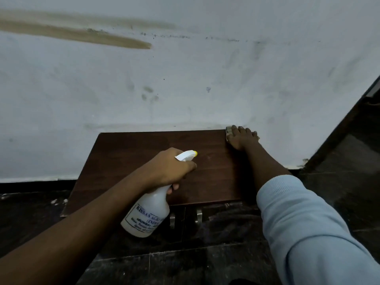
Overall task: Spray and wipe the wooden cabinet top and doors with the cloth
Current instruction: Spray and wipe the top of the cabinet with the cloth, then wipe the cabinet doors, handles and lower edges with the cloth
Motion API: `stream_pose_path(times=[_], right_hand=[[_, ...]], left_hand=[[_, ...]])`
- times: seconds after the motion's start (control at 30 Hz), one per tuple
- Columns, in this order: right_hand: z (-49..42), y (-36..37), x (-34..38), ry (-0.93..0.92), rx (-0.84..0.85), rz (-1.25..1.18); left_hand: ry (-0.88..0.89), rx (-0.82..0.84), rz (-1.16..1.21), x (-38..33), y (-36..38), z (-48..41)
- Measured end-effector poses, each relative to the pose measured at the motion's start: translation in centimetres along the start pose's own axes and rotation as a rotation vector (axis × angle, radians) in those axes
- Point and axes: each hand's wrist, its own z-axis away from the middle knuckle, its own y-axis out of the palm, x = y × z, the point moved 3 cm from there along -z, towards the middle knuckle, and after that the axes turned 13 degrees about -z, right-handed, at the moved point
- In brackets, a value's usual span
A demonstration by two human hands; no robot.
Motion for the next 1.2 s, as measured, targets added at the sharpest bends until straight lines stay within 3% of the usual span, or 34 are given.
stream_pose_path(times=[0.2, 0.47, 0.67, 0.83, 0.97, 1.2], right_hand=[[6.2, 0.0, -2.4, 0.011, 0.038, 0.006], [15.2, 2.2, -1.0, -0.006, 0.027, 0.04], [17.3, 4.9, 6.5, -0.122, 0.091, 0.078], [16.5, 7.3, 15.5, -0.322, 0.198, 0.122], [13.8, 9.3, 24.1, -0.445, 0.222, 0.133], [10.5, 11.6, 36.1, -0.483, 0.177, 0.128]], left_hand=[[0.034, -0.011, 0.092, -0.4, 1.5, 0.5], [-0.061, -0.199, 0.308, 4.8, 1.1, 3.0], [-0.119, -0.232, 0.421, 9.4, 1.3, 6.7], [-0.208, -0.479, 0.487, 14.0, 1.1, 11.0], [-0.215, -0.551, 0.459, 16.4, 0.3, 12.4], [-0.275, -0.646, 0.583, 20.7, -1.4, 15.9]])
